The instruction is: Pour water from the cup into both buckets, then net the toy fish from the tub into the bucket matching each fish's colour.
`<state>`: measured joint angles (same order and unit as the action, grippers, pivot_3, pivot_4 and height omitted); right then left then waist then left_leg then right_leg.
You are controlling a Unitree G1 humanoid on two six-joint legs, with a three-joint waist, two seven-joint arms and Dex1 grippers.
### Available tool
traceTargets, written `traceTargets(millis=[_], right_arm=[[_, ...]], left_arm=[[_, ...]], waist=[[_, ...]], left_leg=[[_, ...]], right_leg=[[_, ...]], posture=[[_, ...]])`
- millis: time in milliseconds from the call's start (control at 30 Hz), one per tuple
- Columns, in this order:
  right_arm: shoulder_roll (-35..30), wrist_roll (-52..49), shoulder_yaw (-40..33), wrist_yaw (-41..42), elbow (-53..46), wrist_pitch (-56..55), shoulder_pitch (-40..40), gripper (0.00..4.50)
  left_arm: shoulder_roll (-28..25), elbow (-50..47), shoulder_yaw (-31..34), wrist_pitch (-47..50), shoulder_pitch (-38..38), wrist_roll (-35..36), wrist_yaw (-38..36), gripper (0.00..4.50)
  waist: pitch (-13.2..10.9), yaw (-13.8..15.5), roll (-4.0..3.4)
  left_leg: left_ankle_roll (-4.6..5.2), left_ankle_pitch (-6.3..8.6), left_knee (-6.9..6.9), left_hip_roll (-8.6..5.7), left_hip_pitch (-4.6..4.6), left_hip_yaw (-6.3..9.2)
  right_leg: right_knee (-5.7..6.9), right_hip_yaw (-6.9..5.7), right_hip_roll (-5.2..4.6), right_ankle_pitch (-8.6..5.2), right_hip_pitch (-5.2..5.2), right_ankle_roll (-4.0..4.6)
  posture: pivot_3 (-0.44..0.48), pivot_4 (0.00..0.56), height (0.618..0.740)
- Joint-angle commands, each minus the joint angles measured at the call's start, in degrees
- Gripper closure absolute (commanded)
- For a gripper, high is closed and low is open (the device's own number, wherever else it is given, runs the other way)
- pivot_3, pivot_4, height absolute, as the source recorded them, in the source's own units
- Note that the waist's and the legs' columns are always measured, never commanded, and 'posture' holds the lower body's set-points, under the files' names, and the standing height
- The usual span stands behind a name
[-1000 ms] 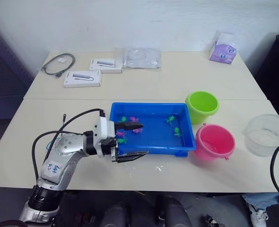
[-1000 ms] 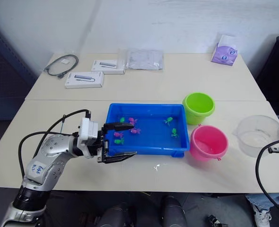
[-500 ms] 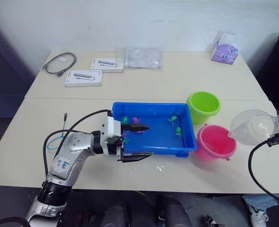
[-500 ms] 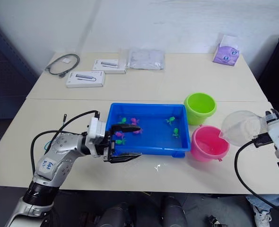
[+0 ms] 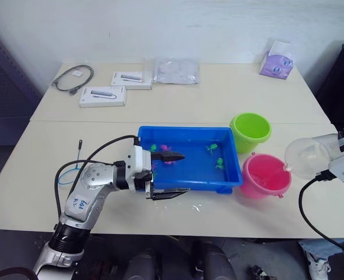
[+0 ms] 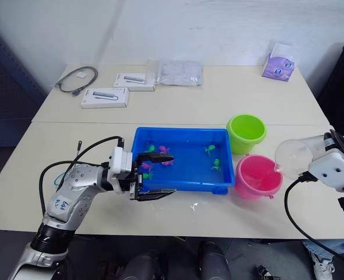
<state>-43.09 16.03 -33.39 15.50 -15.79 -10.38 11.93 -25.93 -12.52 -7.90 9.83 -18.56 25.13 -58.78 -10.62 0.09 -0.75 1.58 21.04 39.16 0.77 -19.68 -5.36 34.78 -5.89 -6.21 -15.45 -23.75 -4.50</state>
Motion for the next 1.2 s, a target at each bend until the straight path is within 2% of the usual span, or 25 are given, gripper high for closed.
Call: traceTargets(millis=[33,500,700,867,967,1067,1200], right_arm=[[-0.84,0.89,-0.75,-1.16,-0.28,-2.42,-0.73,4.40],[0.44,1.84,-1.27,-3.19,1.76,-5.53,-1.22,4.40],[4.21,-5.33,-1.38,-1.69,1.67,-1.07,-2.39,4.40],[9.26,-19.70,-2.79,1.13,-1.81,9.98,-4.61,4.40],[11.98,-30.71,-5.47,-0.62,-5.98,25.45,-7.61,4.40],[10.96,-37.70,-6.90,-3.13,-8.07,38.34,-12.48,4.40],[8.14,-40.91,-6.34,-7.57,-7.57,51.30,-21.13,4.40]], left_arm=[[0.26,-0.35,0.11,-0.83,-0.72,-0.32,0.21,0.00],[0.72,-0.06,0.53,-1.00,-0.90,-0.47,0.69,0.00],[0.94,-0.02,1.20,-0.49,-0.76,0.26,1.29,0.00],[0.95,0.91,3.87,1.28,-1.33,1.57,3.68,0.00],[1.57,0.97,6.20,3.86,-2.19,3.65,6.07,0.00],[2.58,0.97,7.85,5.13,-2.42,4.81,8.30,0.00],[2.80,2.96,9.37,5.64,-4.34,2.79,11.85,0.00]], waist=[[0.00,-0.01,0.00],[0.00,-0.08,0.00],[0.00,-0.07,0.00],[0.00,-0.09,0.01],[0.00,-0.08,0.01],[0.00,-0.15,0.00],[0.00,-0.15,0.00]], left_leg=[[0.00,0.00,0.00,0.00,0.00,0.00],[0.01,0.00,0.00,0.00,0.02,0.00],[0.01,-0.01,0.00,0.01,0.04,0.00],[0.01,-0.01,0.00,0.03,0.09,0.02],[0.04,-0.02,0.00,0.04,0.09,0.03],[0.07,-0.01,0.00,0.03,0.09,0.04],[0.08,-0.01,0.01,0.02,0.08,0.01]], right_leg=[[0.00,0.00,0.00,0.00,0.00,0.00],[0.01,0.01,0.00,0.00,0.01,0.00],[0.01,0.00,-0.01,0.00,0.04,0.00],[0.02,-0.01,-0.01,0.00,0.08,0.00],[0.07,-0.01,-0.04,0.00,0.07,0.00],[0.08,-0.01,-0.08,0.00,0.07,0.01],[0.12,0.01,-0.09,0.00,0.05,0.01]], posture=[[0.000,0.150,0.740],[0.000,0.150,0.740],[0.000,0.150,0.740],[0.000,0.150,0.740],[0.000,0.150,0.740],[0.000,0.150,0.740],[0.000,0.150,0.740]])
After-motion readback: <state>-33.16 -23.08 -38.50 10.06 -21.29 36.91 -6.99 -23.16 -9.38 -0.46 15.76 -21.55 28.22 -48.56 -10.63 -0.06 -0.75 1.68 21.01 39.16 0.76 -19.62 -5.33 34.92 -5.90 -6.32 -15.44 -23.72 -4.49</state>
